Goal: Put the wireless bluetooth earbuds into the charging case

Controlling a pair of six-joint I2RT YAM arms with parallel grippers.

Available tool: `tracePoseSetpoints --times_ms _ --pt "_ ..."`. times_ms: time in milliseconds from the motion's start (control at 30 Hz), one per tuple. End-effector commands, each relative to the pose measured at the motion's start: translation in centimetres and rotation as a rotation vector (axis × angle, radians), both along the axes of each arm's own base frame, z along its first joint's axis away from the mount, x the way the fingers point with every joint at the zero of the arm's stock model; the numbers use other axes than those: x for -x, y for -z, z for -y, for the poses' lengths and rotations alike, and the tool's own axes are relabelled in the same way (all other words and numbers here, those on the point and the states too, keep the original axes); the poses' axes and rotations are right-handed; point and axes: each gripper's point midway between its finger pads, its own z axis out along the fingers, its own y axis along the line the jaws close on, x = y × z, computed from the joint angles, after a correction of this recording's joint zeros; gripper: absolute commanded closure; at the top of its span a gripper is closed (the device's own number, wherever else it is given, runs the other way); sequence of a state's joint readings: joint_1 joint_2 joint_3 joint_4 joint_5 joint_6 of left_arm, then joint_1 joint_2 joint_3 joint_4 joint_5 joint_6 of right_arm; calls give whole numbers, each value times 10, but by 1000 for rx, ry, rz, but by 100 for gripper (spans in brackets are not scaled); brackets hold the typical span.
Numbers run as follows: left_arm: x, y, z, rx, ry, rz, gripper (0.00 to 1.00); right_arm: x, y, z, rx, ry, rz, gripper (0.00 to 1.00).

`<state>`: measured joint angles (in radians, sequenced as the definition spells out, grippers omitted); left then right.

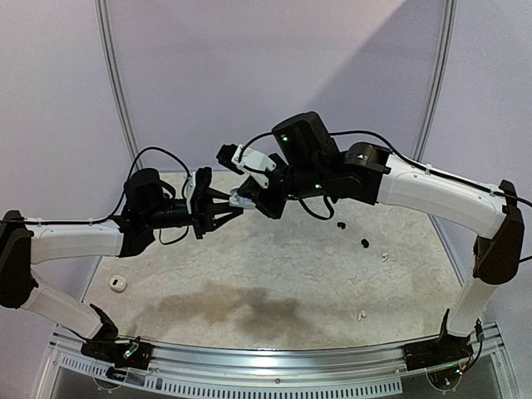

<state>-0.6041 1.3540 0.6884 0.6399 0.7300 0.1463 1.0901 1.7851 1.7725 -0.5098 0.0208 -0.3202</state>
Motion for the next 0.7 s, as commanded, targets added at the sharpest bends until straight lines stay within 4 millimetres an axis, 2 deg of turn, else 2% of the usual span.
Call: tracePoseSetpoints --times_ms 0,300,467,667 --pt "-3 -22 -1 47 -27 61 100 35 30 1 95 -99 -76 98" --pt "-4 -21 -1 44 -33 59 100 42 33 2 113 -106 -81 99" --pt "-3 -21 -1 43 -27 61 100 39 33 2 111 -90 -72 99" --pt "-2 -20 -1 40 -23 62 100 37 24 3 81 -72 -60 98"
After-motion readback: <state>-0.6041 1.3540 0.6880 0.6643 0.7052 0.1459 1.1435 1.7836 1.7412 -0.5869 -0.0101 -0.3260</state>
